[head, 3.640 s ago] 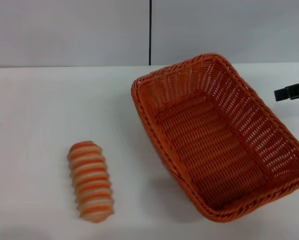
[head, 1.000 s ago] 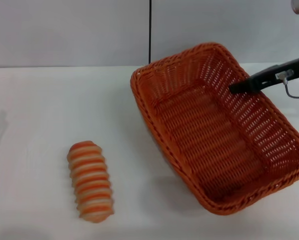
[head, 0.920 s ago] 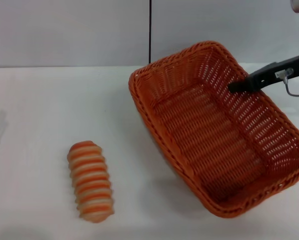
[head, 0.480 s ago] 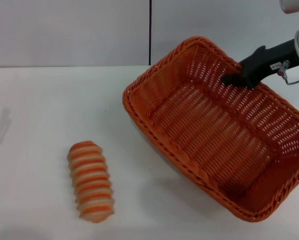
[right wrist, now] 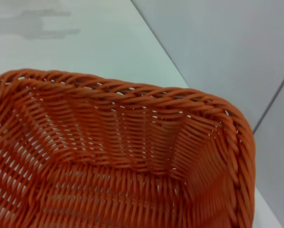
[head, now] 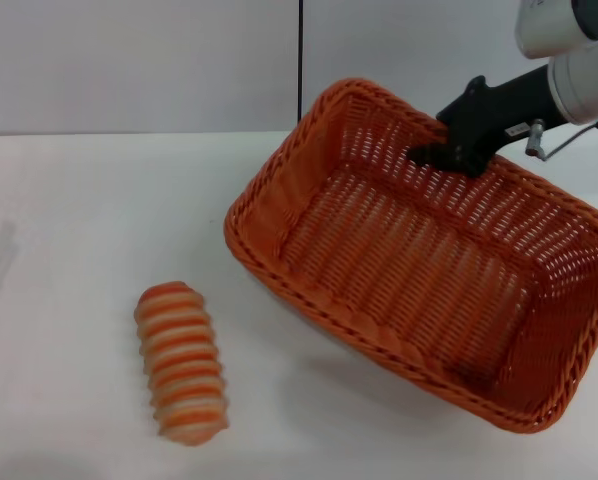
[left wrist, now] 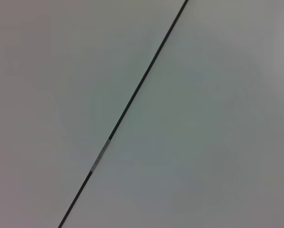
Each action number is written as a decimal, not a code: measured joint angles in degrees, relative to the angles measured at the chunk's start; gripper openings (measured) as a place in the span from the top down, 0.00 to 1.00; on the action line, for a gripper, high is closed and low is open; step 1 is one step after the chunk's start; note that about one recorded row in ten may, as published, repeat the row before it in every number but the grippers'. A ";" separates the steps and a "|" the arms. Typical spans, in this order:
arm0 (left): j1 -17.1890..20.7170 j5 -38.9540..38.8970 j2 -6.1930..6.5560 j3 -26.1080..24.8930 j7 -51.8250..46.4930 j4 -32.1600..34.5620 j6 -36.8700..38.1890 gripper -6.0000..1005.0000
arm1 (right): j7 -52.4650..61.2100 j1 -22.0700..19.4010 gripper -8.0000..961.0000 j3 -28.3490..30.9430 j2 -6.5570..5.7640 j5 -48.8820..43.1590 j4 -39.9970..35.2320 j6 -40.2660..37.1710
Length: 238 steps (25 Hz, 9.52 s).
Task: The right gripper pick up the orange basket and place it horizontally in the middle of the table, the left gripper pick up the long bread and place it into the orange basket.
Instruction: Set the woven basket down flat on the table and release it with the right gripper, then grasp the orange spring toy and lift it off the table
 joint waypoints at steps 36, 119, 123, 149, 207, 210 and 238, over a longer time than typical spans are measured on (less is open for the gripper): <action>0.98 -0.25 0.18 -0.43 -1.42 2.52 3.22 0.19 | -12.02 -1.94 0.86 -20.03 4.37 3.16 10.56 -12.80; 0.44 0.00 -0.12 2.00 -1.14 1.88 2.57 0.19 | -33.76 -17.44 0.34 -27.97 5.28 38.51 10.87 -28.11; 0.43 0.00 -0.13 2.19 -1.28 1.88 2.65 0.19 | -36.46 -18.85 0.30 -27.54 5.34 38.99 11.89 -28.73; 0.98 0.00 -0.03 2.90 -0.81 1.65 4.01 0.19 | -43.27 -35.78 0.30 -26.27 5.43 59.26 25.26 -32.52; -18.15 41.43 -0.08 43.51 -62.51 54.50 12.71 0.19 | -43.36 -52.84 0.30 3.01 4.86 94.31 -20.22 4.33; -18.12 41.24 -0.13 44.41 -62.27 52.92 10.97 0.19 | -44.00 -52.76 0.30 3.03 4.80 94.31 -20.53 4.42; -16.39 40.74 -0.20 51.51 -55.97 44.11 -1.82 0.19 | -44.26 -52.25 0.30 3.15 4.81 94.43 -21.58 5.32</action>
